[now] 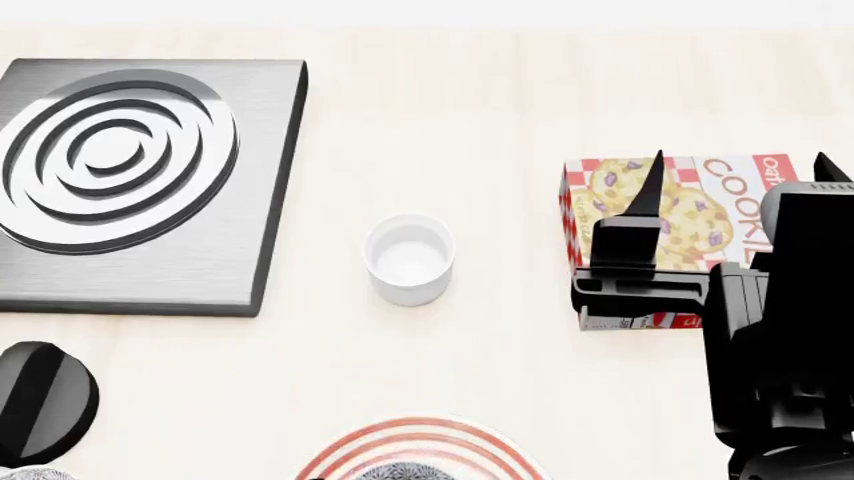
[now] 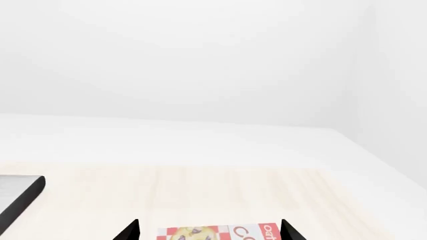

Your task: Pick the akita bowl on the stove and place it on the plate.

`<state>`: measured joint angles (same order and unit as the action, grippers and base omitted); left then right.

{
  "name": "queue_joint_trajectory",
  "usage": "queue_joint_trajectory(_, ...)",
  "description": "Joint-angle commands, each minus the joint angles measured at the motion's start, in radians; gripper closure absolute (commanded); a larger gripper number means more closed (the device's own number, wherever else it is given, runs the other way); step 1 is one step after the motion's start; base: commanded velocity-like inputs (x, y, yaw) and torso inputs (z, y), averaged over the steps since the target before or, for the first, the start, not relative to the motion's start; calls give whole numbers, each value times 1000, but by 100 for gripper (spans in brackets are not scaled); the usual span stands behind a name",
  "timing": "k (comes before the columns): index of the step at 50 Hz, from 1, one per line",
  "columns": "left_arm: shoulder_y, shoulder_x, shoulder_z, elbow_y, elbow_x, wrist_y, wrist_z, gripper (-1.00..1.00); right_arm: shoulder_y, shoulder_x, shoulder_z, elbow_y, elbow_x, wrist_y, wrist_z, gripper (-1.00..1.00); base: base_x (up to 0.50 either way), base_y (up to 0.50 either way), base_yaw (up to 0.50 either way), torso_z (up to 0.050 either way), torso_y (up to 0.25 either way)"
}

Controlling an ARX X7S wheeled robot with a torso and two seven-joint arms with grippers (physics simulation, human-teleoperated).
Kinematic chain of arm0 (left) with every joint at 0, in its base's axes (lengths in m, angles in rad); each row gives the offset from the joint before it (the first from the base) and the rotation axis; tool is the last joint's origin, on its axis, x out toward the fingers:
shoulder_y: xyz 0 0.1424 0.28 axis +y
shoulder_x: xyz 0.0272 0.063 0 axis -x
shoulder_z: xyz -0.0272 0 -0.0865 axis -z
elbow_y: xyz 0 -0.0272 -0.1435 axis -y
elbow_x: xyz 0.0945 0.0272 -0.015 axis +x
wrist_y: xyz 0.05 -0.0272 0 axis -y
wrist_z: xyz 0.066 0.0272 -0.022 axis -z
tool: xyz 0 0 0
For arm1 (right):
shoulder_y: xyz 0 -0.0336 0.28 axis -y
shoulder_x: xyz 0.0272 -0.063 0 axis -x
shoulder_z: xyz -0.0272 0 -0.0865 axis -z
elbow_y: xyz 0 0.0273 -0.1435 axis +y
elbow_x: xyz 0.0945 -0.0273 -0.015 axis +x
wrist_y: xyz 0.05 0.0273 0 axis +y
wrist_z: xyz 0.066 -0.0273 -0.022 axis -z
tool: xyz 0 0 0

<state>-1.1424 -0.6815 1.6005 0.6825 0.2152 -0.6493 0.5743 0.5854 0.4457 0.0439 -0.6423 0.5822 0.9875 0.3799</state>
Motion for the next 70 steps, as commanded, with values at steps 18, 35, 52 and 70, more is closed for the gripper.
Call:
queue_joint_trajectory(18, 12, 13, 7, -18, 41, 10, -33, -100, -2, 4, -4, 7, 5, -10, 5, -100, 0, 0, 0, 0, 1)
queue_joint_trajectory(35, 36, 32, -33, 3, 16, -10, -61, -100, -2, 5, -1, 6, 14, -6, 11, -100, 0, 0, 0, 0, 0)
queue_joint_trajectory(52, 50, 65, -144, 32, -61, -35, -100, -100, -2, 9, -6, 6, 17, -8, 15, -100, 0, 0, 0, 0, 0)
queue_joint_trajectory(70, 82, 113, -291, 49, -163, -67, -156, -100, -1, 14, -10, 3, 21, -8, 19, -100, 0, 0, 0, 0, 0)
